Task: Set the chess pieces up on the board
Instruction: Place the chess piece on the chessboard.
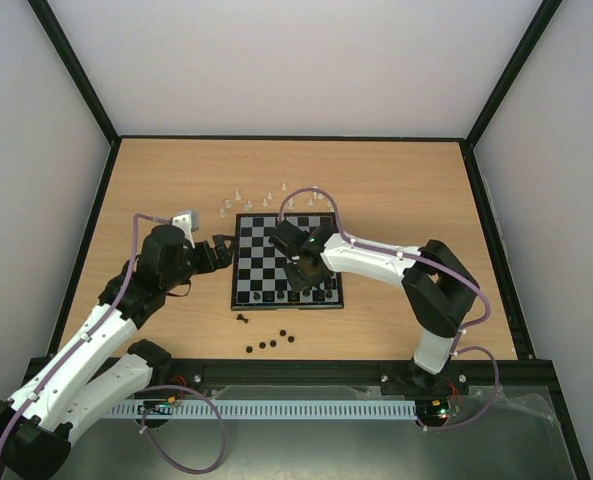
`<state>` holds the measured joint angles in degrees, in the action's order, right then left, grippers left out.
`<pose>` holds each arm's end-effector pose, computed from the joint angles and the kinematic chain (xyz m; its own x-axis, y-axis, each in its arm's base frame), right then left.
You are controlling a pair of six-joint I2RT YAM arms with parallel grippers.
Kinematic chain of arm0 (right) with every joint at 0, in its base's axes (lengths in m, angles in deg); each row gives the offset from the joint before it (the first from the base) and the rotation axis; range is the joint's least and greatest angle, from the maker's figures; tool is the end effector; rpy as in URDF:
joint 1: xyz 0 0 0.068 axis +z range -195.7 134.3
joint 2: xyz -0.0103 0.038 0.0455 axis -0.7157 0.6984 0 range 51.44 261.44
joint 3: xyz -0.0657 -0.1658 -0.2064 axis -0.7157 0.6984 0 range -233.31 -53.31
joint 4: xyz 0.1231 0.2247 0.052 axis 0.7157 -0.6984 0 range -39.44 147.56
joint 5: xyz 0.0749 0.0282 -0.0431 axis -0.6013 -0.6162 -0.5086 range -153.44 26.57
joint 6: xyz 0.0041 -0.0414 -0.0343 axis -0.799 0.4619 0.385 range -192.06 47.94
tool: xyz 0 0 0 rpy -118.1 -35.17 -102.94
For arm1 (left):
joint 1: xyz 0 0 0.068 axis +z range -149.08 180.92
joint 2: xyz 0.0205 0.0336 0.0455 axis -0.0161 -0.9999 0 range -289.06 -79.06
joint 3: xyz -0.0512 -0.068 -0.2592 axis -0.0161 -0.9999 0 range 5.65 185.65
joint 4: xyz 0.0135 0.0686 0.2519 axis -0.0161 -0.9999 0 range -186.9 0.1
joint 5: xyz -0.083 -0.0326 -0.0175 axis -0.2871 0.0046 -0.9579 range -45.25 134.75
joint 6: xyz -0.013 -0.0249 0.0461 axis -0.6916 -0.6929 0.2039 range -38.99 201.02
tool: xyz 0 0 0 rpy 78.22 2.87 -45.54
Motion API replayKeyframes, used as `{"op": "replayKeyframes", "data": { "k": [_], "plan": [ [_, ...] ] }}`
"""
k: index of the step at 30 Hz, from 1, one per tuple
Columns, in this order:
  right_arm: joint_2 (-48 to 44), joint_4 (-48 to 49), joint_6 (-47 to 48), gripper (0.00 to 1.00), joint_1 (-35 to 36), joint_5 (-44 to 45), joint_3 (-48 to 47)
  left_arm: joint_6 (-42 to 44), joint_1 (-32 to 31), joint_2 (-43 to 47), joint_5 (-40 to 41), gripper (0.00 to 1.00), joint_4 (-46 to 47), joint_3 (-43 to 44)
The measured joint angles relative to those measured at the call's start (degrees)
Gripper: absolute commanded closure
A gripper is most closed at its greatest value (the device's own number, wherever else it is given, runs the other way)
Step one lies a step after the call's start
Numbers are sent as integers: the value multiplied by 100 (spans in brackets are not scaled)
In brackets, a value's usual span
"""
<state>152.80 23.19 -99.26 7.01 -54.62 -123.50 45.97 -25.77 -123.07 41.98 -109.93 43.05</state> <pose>0.2211 0.2815 0.1975 -0.8323 -0.3473 -0.4321 -0.4130 0.9084 0.0652 0.1584 -0.0816 0.2792 -0.6077 -0.3364 -0.7194 0.1689 0.8304 -0.5310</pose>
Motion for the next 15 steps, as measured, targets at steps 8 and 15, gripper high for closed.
{"op": "replayKeyframes", "data": {
  "k": [8,15],
  "plan": [
    [214,20,2,91,0,-11,35,0,4,0,2,1,0,-17],
    [262,24,4,85,0,-13,35,4,7,0,0,1,-2,-44]
  ]
}}
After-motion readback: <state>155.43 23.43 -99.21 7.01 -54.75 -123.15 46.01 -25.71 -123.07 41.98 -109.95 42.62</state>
